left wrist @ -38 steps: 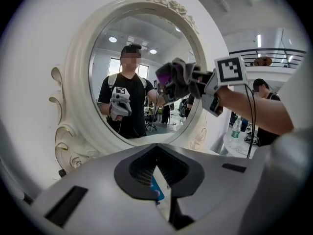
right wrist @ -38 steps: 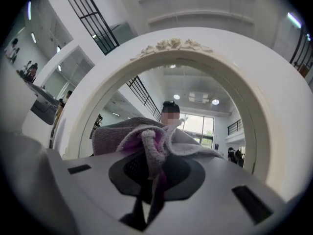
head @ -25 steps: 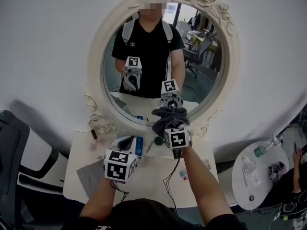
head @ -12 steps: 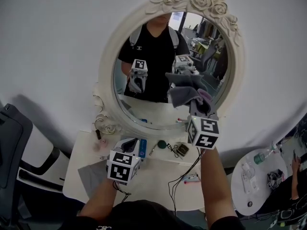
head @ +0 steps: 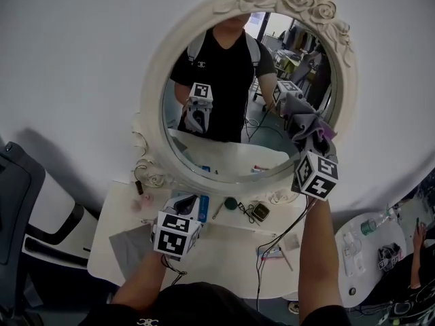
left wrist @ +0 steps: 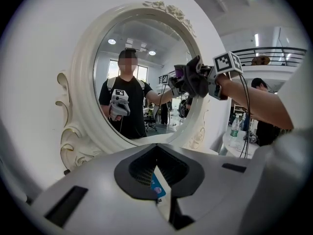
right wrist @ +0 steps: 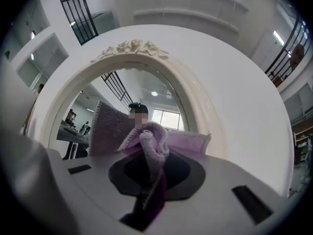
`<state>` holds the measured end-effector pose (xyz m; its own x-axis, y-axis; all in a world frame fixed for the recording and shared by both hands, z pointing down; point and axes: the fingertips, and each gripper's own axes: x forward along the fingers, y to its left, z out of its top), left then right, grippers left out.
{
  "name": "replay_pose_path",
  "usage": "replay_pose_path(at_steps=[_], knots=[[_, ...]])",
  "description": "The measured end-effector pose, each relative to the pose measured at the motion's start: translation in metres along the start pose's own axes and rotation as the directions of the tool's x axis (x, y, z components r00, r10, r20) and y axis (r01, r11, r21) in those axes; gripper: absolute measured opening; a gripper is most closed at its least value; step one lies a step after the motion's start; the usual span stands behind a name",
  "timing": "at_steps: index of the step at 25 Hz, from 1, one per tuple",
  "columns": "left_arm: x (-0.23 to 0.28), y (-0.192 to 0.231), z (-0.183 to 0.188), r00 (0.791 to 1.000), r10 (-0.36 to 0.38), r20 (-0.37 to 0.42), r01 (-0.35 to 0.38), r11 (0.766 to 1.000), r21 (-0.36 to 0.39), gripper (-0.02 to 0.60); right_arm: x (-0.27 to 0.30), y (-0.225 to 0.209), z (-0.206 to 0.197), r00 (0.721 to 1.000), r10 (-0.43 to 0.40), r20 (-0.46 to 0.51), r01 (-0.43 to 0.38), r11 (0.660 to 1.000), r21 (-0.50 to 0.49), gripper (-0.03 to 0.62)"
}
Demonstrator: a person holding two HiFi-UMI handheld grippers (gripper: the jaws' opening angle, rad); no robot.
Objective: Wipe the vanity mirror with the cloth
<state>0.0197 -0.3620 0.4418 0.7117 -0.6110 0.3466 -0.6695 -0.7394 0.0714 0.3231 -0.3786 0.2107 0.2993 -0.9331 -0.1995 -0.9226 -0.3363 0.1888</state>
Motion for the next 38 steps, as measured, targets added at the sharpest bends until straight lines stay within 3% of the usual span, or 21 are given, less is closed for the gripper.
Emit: replay_pose_path(at_steps=[4,6,8,11,15,17,19,21,23,25,29,34,38], knots=[[0.007,-0.010,-0.003,1.000,-0.023,-0.015,0.023,1.000,0.014,0.002,-0.008,-0.001,-0.062,0.991,0.024,-0.135,-0.021,0.999,0.025,0.048],[0.010,-0.017,-0.005,0.999,-0.036,-0.022,0.037,0.999,0.024,0.002,-0.014,0.001,-0.098,0.970,0.052,-0.237,-0.047,0.999,0.028,0.048],[0.011,-0.023,-0.005,0.999,-0.045,-0.026,0.046,0.998,0.035,0.002,-0.019,0.013,-0.128,0.949,0.051,-0.313,-0.065,0.997,-0.036,0.048],[0.007,-0.028,-0.002,0.999,-0.049,-0.020,0.050,0.997,0.051,0.002,-0.024,0.030,-0.155,0.933,0.026,-0.358,-0.065,0.993,-0.099,0.048],[-0.007,-0.027,0.004,0.999,-0.033,0.009,0.033,0.998,0.060,0.002,-0.028,0.036,-0.178,0.879,0.055,-0.473,-0.070,0.997,-0.015,0.048],[-0.015,-0.023,0.008,0.999,-0.019,0.027,0.018,0.998,0.053,0.002,-0.029,0.038,-0.175,0.866,0.050,-0.498,-0.074,0.997,-0.027,0.048],[-0.023,-0.018,0.009,0.999,-0.006,0.036,0.004,0.999,0.049,0.002,-0.034,0.054,-0.147,0.897,0.061,-0.437,-0.100,0.993,-0.067,0.048],[-0.028,-0.012,0.008,0.999,0.006,0.039,-0.008,0.999,0.047,0.002,-0.038,0.080,-0.100,0.947,0.111,-0.300,-0.142,0.986,-0.083,0.048],[-0.032,-0.009,0.009,0.999,0.015,0.045,-0.017,0.999,0.047,0.002,-0.037,0.105,-0.047,0.974,0.167,-0.152,-0.182,0.979,-0.091,0.048],[-0.035,-0.008,0.013,0.998,0.021,0.060,-0.025,0.998,0.054,0.002,-0.035,0.127,-0.002,0.973,0.225,-0.041,-0.228,0.970,-0.083,0.048],[-0.042,0.000,0.017,0.996,0.052,0.072,-0.056,0.997,0.054,0.002,-0.028,0.155,0.066,0.949,0.303,0.091,-0.298,0.952,-0.064,0.048],[-0.049,0.016,0.020,0.992,0.093,0.091,-0.095,0.995,0.017,0.002,0.002,0.162,0.148,0.932,0.300,0.201,-0.290,0.954,-0.081,0.048],[-0.046,0.025,0.018,0.990,0.113,0.080,-0.114,0.993,0.012,0.002,0.032,0.172,0.212,0.915,0.288,0.284,-0.290,0.956,-0.034,0.048]])
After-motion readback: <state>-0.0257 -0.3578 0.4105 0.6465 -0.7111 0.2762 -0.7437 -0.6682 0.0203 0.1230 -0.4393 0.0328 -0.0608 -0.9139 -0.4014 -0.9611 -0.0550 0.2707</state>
